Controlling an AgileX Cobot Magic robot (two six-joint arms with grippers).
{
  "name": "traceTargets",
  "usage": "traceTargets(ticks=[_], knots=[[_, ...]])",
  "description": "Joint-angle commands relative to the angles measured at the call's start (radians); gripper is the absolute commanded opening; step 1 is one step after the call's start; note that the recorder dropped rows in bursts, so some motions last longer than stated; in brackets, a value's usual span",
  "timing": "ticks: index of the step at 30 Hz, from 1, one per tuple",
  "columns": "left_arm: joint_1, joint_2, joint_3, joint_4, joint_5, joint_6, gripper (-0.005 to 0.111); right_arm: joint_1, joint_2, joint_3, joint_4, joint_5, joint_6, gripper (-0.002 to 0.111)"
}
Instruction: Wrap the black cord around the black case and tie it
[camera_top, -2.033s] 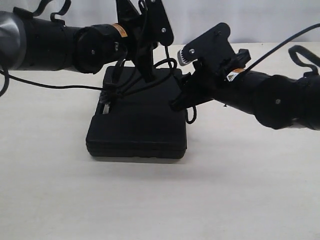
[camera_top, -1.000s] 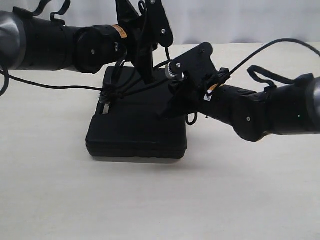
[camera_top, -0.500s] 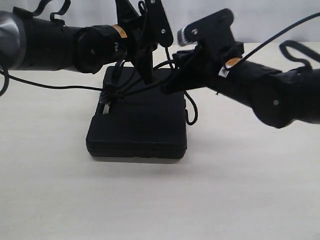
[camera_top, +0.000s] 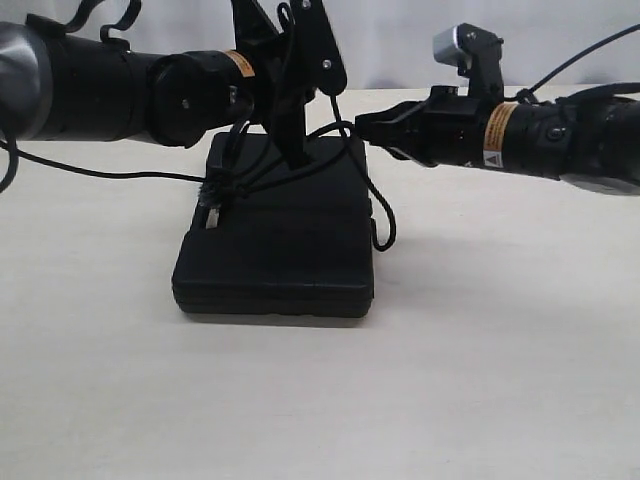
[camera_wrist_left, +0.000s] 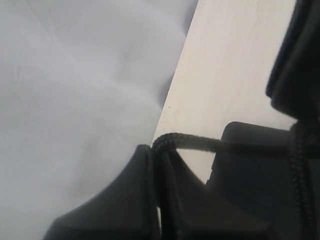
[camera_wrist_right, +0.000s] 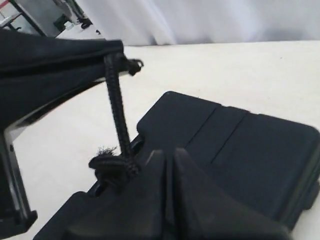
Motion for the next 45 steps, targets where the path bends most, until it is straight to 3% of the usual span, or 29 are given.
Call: traceTargets(ticks=[1, 9, 17, 24, 27, 30, 33, 43, 45], knots=[[-0.001, -0.011, -0.005, 0.002, -0.006, -0.008, 0.0, -0.001, 0.028, -0.003, -0.055, -0.16, -0.016, 0.004], [-0.001, -0.011, -0.005, 0.002, -0.006, -0.008, 0.0, -0.001, 0.028, -0.003, -0.222, 0.034, -0.011, 0.004], [-0.001, -0.011, -0.005, 0.002, -0.006, -0.008, 0.0, -0.003, -0.03, -0.01, -0.217, -0.089, -0.068, 0.006], [-0.001, -0.011, -0.005, 0.002, -0.006, -0.008, 0.0, 0.0, -0.114, 0.006, -0.239, 0.056, -0.08, 0.041], [-0.001, -0.011, -0.005, 0.002, -0.006, -0.008, 0.0, 0.0, -0.116, 0.006, -0.239, -0.039, -0.077, 0.048], [-0.001, -0.011, -0.005, 0.002, -0.006, -0.008, 0.0, 0.0, -0.116, 0.006, -0.175, -0.115, -0.077, 0.045], [-0.001, -0.011, -0.005, 0.0, -0.004, -0.008, 0.0, 0.0, -0.108, 0.006, -0.111, -0.079, -0.08, 0.04], [-0.001, -0.011, -0.005, -0.001, 0.001, -0.008, 0.0, 0.0, 0.019, 0.002, -0.005, -0.117, -0.16, 0.006], [-0.001, -0.011, -0.005, -0.001, 0.001, -0.008, 0.0, 0.0, 0.024, 0.002, -0.016, -0.13, -0.162, 0.004]])
